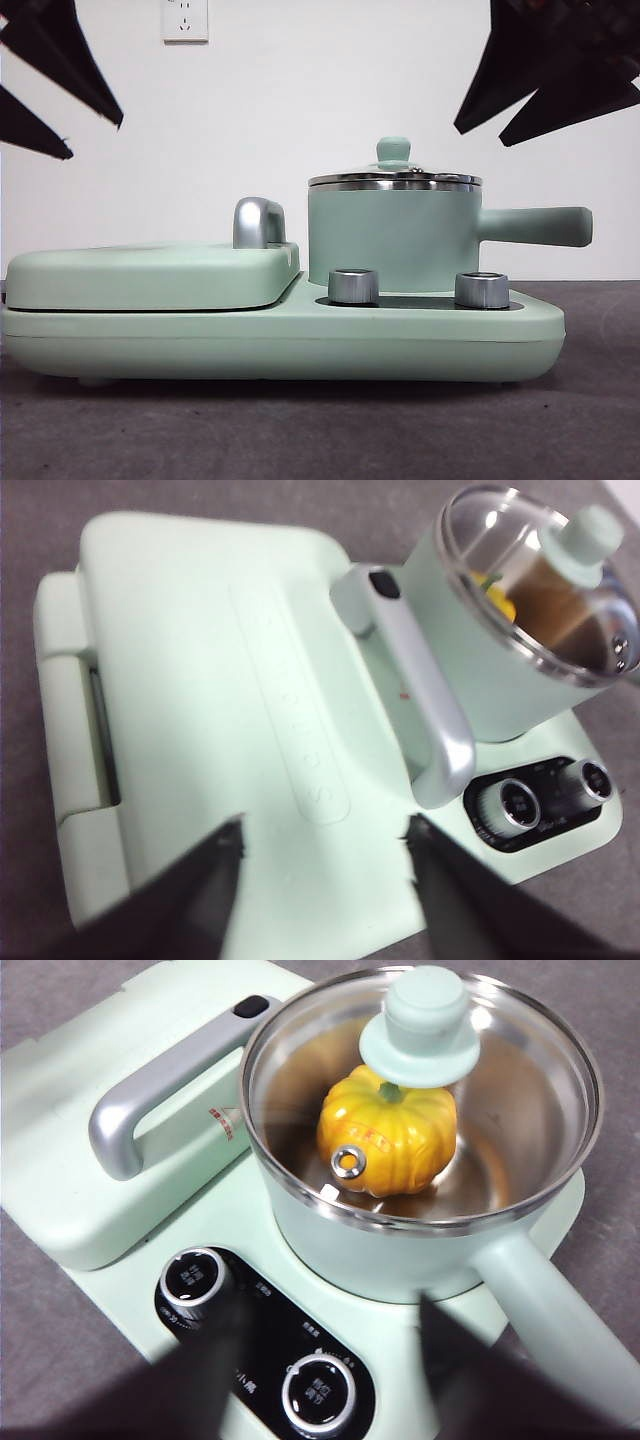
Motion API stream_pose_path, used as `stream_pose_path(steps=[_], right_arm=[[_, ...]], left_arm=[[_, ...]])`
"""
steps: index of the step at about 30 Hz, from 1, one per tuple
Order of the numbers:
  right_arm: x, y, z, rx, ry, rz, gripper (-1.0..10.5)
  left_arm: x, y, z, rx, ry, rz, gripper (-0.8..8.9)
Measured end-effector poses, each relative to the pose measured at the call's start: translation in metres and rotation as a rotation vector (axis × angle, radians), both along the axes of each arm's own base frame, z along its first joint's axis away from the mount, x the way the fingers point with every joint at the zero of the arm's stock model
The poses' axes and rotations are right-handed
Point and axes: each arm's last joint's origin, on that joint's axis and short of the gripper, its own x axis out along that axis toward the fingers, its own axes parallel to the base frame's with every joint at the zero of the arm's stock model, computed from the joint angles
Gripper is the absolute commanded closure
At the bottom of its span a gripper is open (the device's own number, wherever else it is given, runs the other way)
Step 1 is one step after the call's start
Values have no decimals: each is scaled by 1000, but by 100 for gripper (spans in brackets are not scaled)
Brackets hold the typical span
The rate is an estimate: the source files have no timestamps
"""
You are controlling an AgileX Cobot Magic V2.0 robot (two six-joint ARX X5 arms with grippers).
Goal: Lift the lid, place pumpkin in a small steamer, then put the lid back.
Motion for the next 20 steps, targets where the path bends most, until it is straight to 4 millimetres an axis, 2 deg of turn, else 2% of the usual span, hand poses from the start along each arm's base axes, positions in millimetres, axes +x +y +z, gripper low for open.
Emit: stream_pose_path(steps=[7, 20], right_arm=[[-3, 1, -3, 4, 44, 42, 922], [0, 2, 2, 35, -14, 44, 922]], left_arm=[[-2, 1, -1, 4, 15, 0, 807], [-6, 3, 3, 17, -21, -10, 807]])
